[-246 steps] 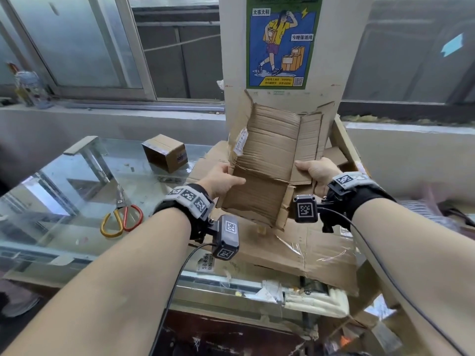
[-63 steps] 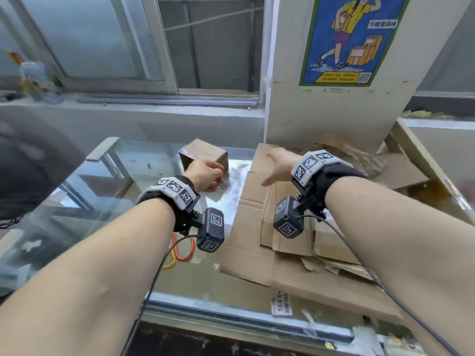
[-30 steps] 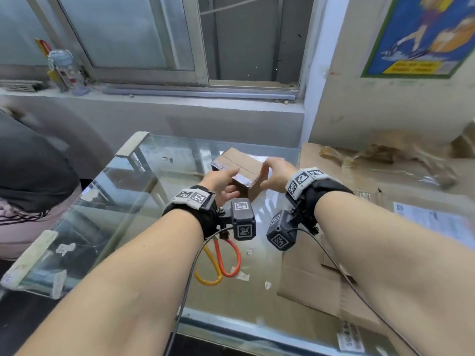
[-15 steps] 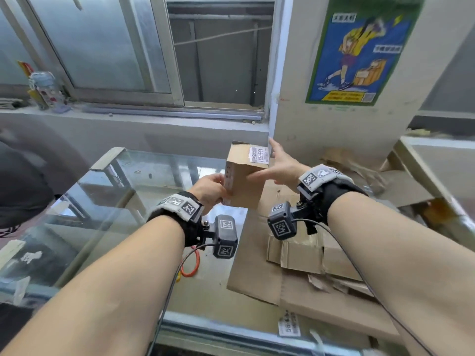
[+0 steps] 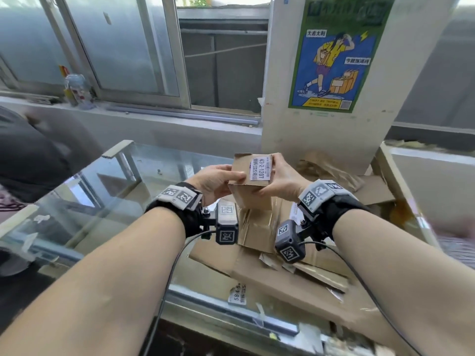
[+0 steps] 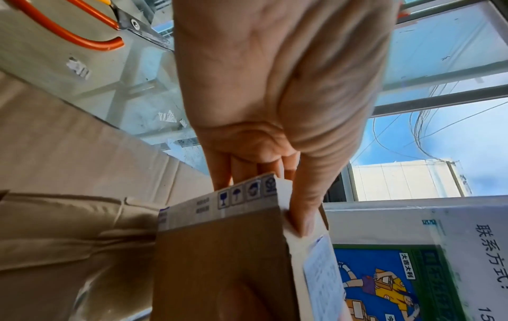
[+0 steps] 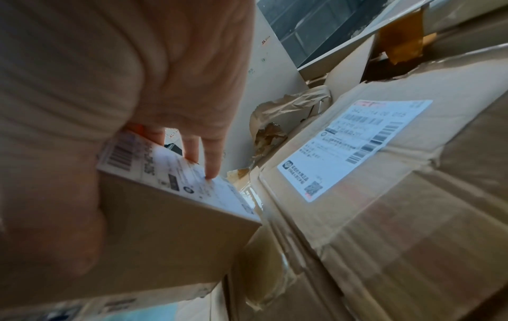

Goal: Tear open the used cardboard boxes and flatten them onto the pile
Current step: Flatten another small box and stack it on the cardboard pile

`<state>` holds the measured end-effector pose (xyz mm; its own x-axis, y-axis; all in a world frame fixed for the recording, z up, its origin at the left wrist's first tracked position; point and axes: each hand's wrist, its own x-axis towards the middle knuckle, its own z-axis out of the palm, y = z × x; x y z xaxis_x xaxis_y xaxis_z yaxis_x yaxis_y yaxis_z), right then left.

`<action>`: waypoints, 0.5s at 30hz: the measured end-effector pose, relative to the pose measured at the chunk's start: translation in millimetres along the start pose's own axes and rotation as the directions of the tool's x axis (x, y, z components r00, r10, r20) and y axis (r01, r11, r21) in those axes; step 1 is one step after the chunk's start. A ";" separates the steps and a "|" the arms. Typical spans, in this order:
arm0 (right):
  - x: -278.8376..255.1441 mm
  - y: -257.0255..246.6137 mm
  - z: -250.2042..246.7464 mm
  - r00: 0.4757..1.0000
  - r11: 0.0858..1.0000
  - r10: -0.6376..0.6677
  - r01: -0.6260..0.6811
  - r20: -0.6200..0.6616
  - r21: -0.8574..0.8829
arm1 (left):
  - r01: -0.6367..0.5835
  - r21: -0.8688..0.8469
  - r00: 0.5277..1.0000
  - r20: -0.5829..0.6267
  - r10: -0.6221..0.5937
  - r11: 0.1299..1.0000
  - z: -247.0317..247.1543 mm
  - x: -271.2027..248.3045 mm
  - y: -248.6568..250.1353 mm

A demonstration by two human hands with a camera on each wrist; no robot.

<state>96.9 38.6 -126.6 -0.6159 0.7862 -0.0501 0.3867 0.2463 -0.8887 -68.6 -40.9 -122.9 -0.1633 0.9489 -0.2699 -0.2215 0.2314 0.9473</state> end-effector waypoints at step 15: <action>-18.5 -29.5 1.4 0.991 0.981 0.093 -0.075 0.092 -0.179 | 0.096 -0.207 0.974 -0.181 -0.135 0.974 -2.3 -16.8 5.6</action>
<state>95.9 16.0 -100.1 -0.6380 0.7501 -0.1741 0.5483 0.2837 -0.7867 -69.3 -56.0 -113.4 -0.3034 0.8545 -0.4217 -0.4302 0.2720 0.8608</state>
